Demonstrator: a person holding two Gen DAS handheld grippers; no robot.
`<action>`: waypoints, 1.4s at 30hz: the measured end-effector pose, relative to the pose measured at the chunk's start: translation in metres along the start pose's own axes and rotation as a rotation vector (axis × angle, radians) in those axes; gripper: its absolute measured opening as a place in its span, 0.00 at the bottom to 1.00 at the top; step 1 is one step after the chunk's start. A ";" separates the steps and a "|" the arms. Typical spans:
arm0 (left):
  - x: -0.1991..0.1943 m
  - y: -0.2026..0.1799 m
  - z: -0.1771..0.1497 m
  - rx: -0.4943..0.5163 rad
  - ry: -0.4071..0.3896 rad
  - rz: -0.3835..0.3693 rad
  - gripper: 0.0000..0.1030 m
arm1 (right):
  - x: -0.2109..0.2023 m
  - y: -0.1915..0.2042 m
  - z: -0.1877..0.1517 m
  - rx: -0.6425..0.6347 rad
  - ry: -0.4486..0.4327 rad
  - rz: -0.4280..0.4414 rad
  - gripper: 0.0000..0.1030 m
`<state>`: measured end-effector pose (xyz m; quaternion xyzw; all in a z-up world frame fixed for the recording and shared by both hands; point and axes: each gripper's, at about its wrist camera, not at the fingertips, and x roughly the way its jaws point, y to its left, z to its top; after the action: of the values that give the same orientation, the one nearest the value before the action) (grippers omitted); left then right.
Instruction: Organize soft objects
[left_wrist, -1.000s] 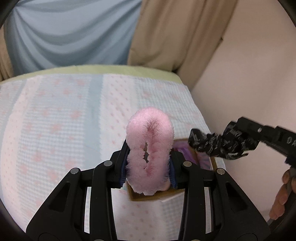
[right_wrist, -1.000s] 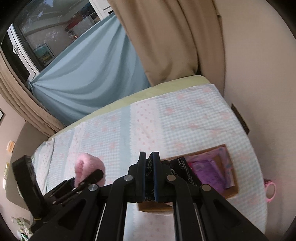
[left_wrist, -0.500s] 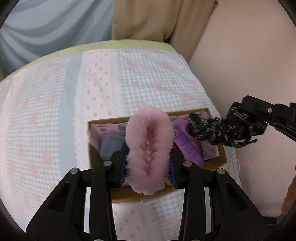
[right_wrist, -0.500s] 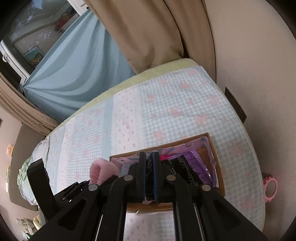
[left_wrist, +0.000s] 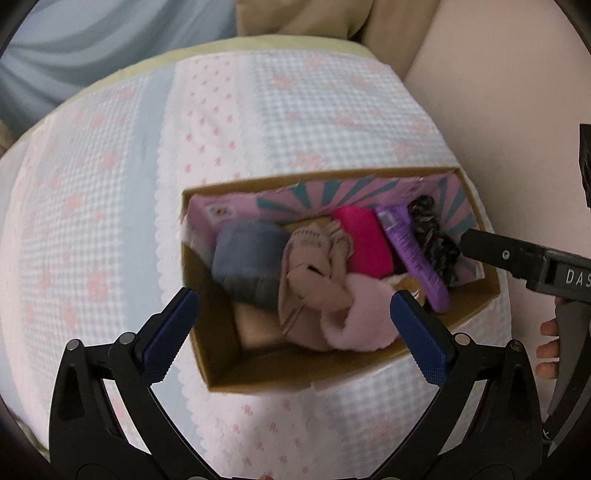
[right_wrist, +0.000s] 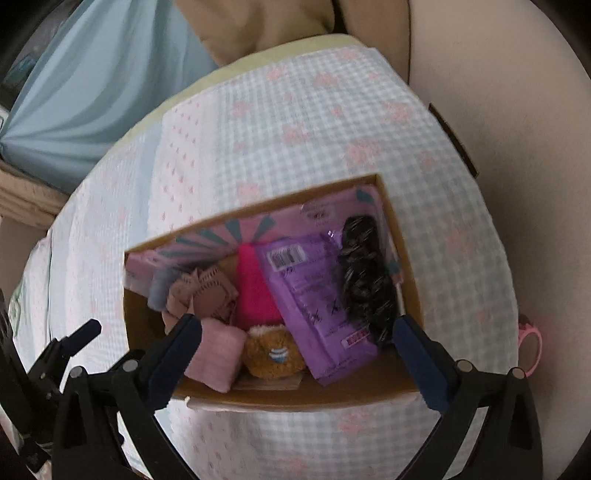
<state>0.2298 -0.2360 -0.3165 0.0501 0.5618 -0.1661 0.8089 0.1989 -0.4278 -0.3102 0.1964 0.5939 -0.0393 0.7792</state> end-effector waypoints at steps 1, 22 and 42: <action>0.000 0.002 -0.002 -0.007 0.009 0.002 1.00 | 0.001 0.001 -0.001 -0.002 0.006 0.004 1.00; -0.135 0.018 0.005 -0.030 -0.157 -0.014 1.00 | -0.132 0.079 -0.016 -0.144 -0.181 -0.037 1.00; -0.375 0.099 -0.059 -0.109 -0.539 0.126 1.00 | -0.283 0.214 -0.108 -0.312 -0.512 -0.092 1.00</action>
<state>0.0914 -0.0477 -0.0018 -0.0047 0.3302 -0.0926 0.9393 0.0806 -0.2419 -0.0120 0.0312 0.3852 -0.0309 0.9218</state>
